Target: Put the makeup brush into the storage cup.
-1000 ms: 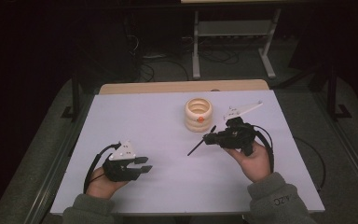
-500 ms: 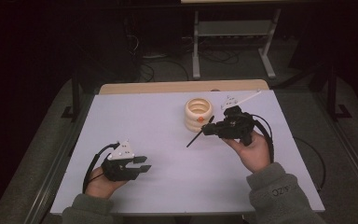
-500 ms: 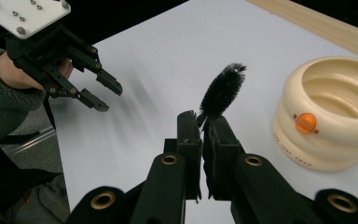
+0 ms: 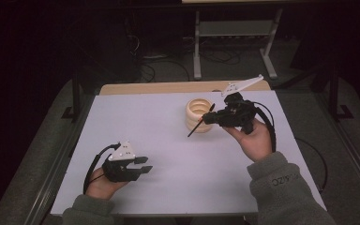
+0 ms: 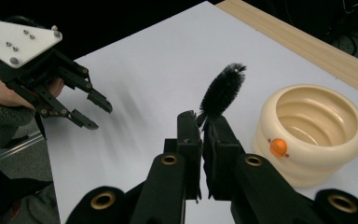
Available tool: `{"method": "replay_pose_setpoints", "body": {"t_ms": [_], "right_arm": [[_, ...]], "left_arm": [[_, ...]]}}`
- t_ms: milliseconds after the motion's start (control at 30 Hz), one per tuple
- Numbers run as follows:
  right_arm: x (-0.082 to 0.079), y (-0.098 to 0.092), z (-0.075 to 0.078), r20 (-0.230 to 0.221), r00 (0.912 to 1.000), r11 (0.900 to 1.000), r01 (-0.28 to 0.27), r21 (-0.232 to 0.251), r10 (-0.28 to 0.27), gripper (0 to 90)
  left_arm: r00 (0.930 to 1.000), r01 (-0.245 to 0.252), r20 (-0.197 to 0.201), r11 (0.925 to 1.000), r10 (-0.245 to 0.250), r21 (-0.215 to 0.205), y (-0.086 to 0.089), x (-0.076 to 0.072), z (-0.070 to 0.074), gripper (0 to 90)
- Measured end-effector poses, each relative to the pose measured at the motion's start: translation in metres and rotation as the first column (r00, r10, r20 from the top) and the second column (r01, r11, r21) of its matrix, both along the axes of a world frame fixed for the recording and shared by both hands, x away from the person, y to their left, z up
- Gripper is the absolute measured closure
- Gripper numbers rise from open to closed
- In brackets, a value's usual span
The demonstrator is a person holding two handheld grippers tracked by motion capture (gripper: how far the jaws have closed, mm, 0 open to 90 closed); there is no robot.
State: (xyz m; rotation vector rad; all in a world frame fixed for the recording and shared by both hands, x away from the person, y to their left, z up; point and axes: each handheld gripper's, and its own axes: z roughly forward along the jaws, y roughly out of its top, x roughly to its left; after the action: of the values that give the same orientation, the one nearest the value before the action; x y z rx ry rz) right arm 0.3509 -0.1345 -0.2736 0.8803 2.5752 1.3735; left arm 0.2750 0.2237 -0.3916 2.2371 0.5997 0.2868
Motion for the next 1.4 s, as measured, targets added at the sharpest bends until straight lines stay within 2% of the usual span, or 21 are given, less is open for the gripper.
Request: {"method": "replay_pose_setpoints", "body": {"t_ms": [433,567,667,700,867,933,1000,1167,1300,1400], "right_arm": [[0.015,-0.002,0.016,0.015,0.9996,1.0,0.026,-0.008,-0.026,84.8],[0.02,-0.002,0.022,0.021,0.9993,0.999,0.033,-0.018,-0.032,84.8],[0.024,0.0,0.027,0.025,0.9989,0.999,0.041,-0.02,-0.041,84.8],[0.026,0.001,0.03,0.025,0.9986,0.999,0.047,-0.018,-0.047,84.8],[0.035,0.003,0.036,0.038,0.9977,0.998,0.056,-0.028,-0.055,84.8],[0.038,0.004,0.039,0.037,0.9973,0.997,0.065,-0.032,-0.064,84.8],[0.042,0.005,0.042,0.026,0.9964,0.996,0.082,-0.036,-0.081,84.8],[0.053,0.005,0.047,0.03,0.9939,0.993,0.108,-0.044,-0.107,84.8],[0.062,0.004,0.051,0.033,0.9913,0.99,0.129,-0.06,-0.127,84.8],[0.067,0.002,0.055,0.035,0.9894,0.988,0.143,-0.066,-0.141,84.8]], "left_arm": [[1.0,0.0,0.002,1.0,0.0,0.001,0.0,0.0,0.0,61.7],[1.0,-0.006,0.004,0.9999,0.006,-0.011,0.0,0.0,0.0,61.6],[1.0,-0.005,0.007,1.0,0.005,-0.006,0.0,0.0,0.001,61.5],[1.0,0.003,0.009,1.0,-0.003,0.009,0.001,0.001,0.001,61.6],[1.0,0.007,0.006,0.9999,-0.007,0.011,0.002,0.001,0.002,61.2],[1.0,-0.002,0.008,1.0,0.002,-0.005,0.001,0.001,0.001,61.1],[1.0,-0.003,0.006,1.0,0.003,-0.004,0.002,0.001,0.001,60.9],[1.0,-0.004,0.004,1.0,0.004,-0.008,0.002,0.0,0.001,60.7],[1.0,0.003,0.006,1.0,-0.003,0.004,0.003,0.0,0.003,60.5],[1.0,-0.005,0.005,0.9999,0.005,-0.012,0.003,0.0,0.001,60.3]]}}
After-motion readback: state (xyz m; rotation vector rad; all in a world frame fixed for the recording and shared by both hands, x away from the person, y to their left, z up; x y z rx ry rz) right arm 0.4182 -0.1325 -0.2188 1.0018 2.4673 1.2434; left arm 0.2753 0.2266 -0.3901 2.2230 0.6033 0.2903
